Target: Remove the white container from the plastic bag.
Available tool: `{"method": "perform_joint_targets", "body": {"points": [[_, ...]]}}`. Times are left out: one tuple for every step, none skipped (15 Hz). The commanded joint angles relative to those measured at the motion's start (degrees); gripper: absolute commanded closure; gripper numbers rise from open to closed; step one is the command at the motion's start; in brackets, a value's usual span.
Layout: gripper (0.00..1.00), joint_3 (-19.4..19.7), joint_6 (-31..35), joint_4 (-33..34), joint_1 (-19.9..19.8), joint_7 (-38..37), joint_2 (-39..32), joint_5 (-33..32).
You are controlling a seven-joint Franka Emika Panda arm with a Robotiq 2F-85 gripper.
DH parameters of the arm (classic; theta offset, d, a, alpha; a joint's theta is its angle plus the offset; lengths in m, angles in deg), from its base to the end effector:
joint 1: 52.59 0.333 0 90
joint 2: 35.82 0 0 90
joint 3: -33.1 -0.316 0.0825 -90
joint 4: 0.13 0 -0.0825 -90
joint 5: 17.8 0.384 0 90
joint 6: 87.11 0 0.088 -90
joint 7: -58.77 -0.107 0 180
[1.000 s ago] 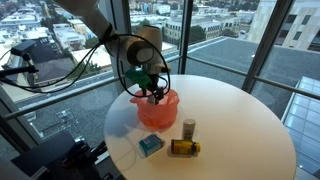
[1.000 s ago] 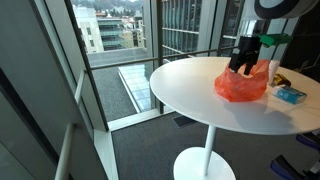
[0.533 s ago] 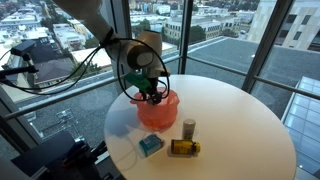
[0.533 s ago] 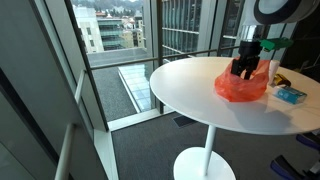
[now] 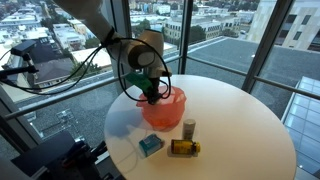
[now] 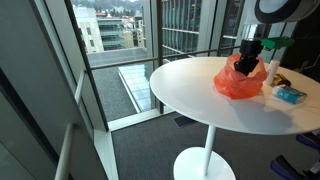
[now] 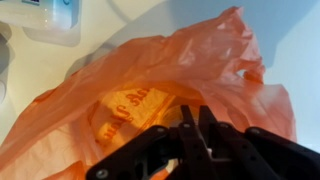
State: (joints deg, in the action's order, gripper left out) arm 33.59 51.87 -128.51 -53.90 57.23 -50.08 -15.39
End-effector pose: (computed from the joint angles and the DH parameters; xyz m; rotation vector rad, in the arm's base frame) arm 0.5371 -0.0167 0.2514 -3.1122 0.1413 0.0994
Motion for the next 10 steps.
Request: {"method": "perform_joint_targets", "body": {"points": [[0.99, 0.49, -1.01, -0.18, -0.34, 0.66, 2.04, -0.06], [0.73, 0.57, -1.05, -0.2, -0.36, 0.68, 2.27, -0.16], [0.73, 0.6, -1.09, -0.18, -0.4, 0.78, 2.45, -0.14], [0.69, 0.69, -1.23, -0.07, -0.37, 0.7, 2.56, -0.3], [0.6, 0.77, -1.46, 0.14, -0.35, 0.64, 2.61, -0.44], [0.54, 0.93, -1.82, 0.38, -0.28, 0.31, 2.59, -0.81], [0.45, 0.97, -1.89, 0.5, -0.29, 0.37, 2.59, -0.88], [0.38, 1.1, -2.0, 0.75, -0.26, 0.15, 2.43, -1.11], [0.3, 1.24, -2.05, 1.05, -0.25, -0.05, 2.2, -1.29], [0.21, 1.34, -2.0, 1.32, -0.25, -0.13, 1.95, -1.42]]}}
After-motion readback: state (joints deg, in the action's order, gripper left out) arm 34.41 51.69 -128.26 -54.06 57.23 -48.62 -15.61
